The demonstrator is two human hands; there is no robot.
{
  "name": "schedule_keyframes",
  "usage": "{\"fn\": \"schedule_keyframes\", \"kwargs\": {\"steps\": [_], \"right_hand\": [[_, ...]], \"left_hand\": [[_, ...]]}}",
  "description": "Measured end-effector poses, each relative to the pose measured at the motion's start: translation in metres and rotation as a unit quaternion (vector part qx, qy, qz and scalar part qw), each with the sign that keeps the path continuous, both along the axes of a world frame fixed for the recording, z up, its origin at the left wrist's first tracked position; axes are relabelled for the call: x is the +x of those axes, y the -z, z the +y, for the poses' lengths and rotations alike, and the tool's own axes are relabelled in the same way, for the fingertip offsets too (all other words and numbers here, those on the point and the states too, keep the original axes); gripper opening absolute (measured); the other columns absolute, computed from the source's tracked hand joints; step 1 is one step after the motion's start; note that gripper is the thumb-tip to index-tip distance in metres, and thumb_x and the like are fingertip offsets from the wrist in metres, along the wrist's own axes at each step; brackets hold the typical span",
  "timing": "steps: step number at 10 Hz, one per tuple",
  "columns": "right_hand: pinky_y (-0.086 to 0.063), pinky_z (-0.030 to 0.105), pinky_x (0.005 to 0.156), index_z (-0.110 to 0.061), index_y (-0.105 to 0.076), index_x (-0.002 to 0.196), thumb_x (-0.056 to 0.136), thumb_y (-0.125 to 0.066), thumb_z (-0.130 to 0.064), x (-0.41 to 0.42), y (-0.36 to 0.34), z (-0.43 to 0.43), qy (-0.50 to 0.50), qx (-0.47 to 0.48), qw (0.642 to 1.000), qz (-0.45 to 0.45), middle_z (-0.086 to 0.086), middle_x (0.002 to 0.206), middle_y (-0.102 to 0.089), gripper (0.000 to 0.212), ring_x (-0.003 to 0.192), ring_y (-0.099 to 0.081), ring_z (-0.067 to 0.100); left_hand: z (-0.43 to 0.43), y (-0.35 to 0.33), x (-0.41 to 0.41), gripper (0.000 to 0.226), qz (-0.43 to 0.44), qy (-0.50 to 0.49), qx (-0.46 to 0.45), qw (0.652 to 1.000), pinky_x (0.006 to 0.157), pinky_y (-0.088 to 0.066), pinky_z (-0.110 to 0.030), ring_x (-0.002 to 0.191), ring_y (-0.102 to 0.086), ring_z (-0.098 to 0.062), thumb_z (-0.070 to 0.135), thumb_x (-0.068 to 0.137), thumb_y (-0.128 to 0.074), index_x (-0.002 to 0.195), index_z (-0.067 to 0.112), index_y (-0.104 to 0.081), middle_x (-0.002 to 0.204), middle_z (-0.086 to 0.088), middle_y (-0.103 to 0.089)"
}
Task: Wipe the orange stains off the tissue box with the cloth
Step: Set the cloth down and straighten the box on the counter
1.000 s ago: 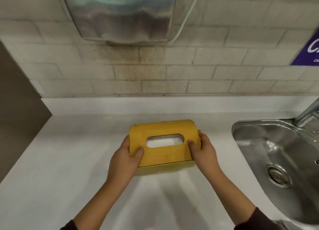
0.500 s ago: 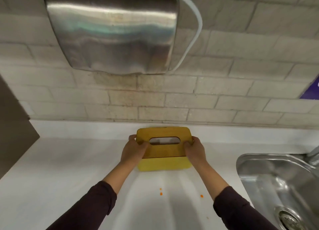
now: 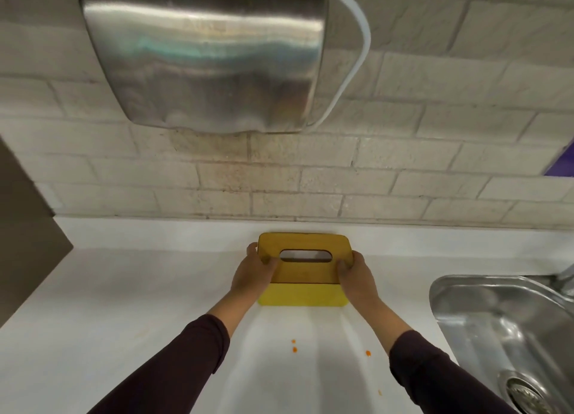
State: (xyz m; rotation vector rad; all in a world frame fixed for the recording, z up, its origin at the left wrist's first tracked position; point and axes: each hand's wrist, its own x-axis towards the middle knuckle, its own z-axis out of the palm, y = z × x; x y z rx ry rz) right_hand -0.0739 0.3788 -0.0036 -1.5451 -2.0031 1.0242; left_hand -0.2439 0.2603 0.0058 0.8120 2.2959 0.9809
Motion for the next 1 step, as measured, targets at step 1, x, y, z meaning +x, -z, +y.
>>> {"fn": "schedule_keyframes", "kwargs": {"steps": [1], "right_hand": [[-0.045,0.039,0.083,-0.008,-0.028,0.140,0.094,-0.043,-0.027,-0.0001,-0.0153,0.0021,-0.022,0.030,0.998,-0.055,0.018,0.126,-0.055,0.052,0.108,-0.054,0.035]], "left_hand": [[-0.0039,-0.0168,-0.0073,0.071,0.062,0.033,-0.051,0.996,0.106,-0.033,-0.045,0.135,-0.033,-0.039,0.039,0.096,-0.040,0.150,0.010,-0.004,0.153,-0.018,-0.026]]}}
